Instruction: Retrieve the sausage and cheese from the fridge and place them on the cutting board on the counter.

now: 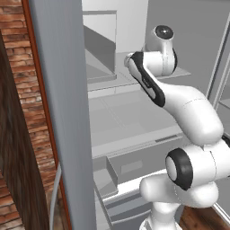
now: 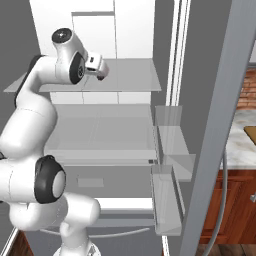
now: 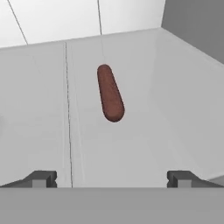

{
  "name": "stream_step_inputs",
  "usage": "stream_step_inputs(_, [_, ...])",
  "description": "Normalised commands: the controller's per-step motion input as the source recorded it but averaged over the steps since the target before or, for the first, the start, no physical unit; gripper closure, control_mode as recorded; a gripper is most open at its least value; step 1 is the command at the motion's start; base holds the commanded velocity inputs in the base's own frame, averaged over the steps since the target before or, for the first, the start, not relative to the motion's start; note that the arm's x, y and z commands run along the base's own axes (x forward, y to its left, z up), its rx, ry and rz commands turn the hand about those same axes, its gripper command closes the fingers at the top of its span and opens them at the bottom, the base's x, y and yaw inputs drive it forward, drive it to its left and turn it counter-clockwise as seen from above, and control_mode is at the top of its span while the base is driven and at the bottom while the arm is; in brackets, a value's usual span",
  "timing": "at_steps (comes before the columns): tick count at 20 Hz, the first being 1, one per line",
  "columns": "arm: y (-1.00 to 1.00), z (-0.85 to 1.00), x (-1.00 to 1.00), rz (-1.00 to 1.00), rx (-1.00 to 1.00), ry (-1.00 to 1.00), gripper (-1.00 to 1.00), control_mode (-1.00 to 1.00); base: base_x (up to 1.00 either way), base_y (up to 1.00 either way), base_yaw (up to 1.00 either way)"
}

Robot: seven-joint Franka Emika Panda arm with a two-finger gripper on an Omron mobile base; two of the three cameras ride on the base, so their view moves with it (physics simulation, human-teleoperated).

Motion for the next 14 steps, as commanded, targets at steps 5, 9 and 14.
stream_step_inputs(5, [-0.02,-0.06,0.83,0.0,0.09,0.14,-1.0,-1.0,0.0,0.0,0.0])
stream_step_inputs(9, [-0.03,-0.11,0.83,0.0,0.07,0.12,-1.0,-1.0,0.0,0.0,0.0])
stream_step_inputs(14, [0.0,-0.27,0.81,0.0,0.0,0.03,-1.0,-1.0,0.0,0.0,0.0])
